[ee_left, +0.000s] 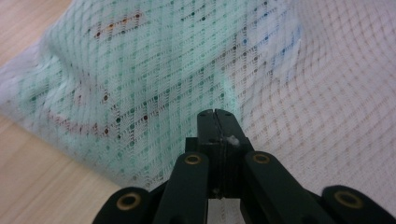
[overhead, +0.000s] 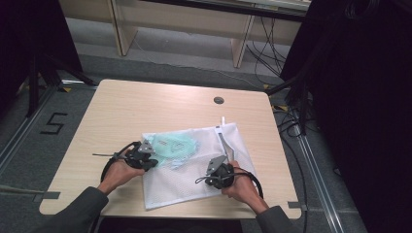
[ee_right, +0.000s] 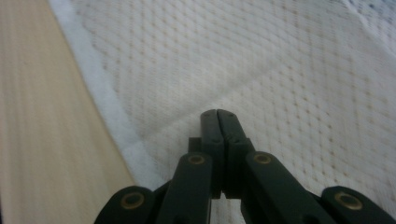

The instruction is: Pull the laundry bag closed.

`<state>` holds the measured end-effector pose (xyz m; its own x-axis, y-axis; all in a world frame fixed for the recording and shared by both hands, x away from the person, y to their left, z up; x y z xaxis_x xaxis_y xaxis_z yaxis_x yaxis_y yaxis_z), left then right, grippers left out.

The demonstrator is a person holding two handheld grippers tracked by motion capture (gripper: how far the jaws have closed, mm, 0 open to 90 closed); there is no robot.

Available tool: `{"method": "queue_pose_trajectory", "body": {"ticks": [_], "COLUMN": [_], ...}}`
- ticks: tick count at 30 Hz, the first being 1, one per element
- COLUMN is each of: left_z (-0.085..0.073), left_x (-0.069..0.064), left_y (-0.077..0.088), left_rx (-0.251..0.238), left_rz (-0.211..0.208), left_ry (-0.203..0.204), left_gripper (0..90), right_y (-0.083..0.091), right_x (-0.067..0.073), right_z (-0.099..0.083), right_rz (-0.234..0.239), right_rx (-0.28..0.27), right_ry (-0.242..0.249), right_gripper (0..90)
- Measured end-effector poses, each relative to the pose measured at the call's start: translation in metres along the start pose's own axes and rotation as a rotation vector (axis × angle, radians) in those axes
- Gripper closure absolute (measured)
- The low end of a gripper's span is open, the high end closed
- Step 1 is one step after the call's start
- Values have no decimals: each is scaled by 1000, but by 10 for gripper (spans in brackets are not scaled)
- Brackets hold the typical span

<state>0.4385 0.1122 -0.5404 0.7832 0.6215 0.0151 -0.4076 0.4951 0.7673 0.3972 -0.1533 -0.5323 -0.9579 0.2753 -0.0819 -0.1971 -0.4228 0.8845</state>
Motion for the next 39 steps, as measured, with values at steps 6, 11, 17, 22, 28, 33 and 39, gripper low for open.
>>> {"method": "queue_pose_trajectory", "body": {"ticks": [6,11,17,22,28,33,39], "left_z": [-5,-7,-9,-12,-17,-15,-10], "left_x": [10,15,22,30,37,35,33], "left_y": [2,4,7,11,15,15,23], "left_rx": [-9,1,10,43,52,49,-8], "left_rz": [3,21,11,33,34,32,33], "left_ry": [29,17,26,1,0,17,44], "left_gripper": [893,893,892,891,892,887,850], "right_y": [-6,-9,-14,-21,-23,-3,24], "right_x": [11,14,22,30,33,21,1], "right_z": [13,19,28,41,48,45,18], "right_rz": [34,36,60,69,73,58,-12], "right_rx": [3,-3,-20,-26,-31,-76,-102], "right_ry": [39,55,56,94,114,74,32], "right_gripper": [900,900,900,900,900,900,900]}}
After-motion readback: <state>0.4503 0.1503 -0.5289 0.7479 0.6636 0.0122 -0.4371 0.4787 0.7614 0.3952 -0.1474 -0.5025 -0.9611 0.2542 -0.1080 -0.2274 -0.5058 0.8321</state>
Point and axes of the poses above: each handheld gripper's, and its own axes: y roughly backward along the jaws, z roughly out of its top, x roughly to its left, the point moved 5 cm from there along -y, roughly forward along the jaws
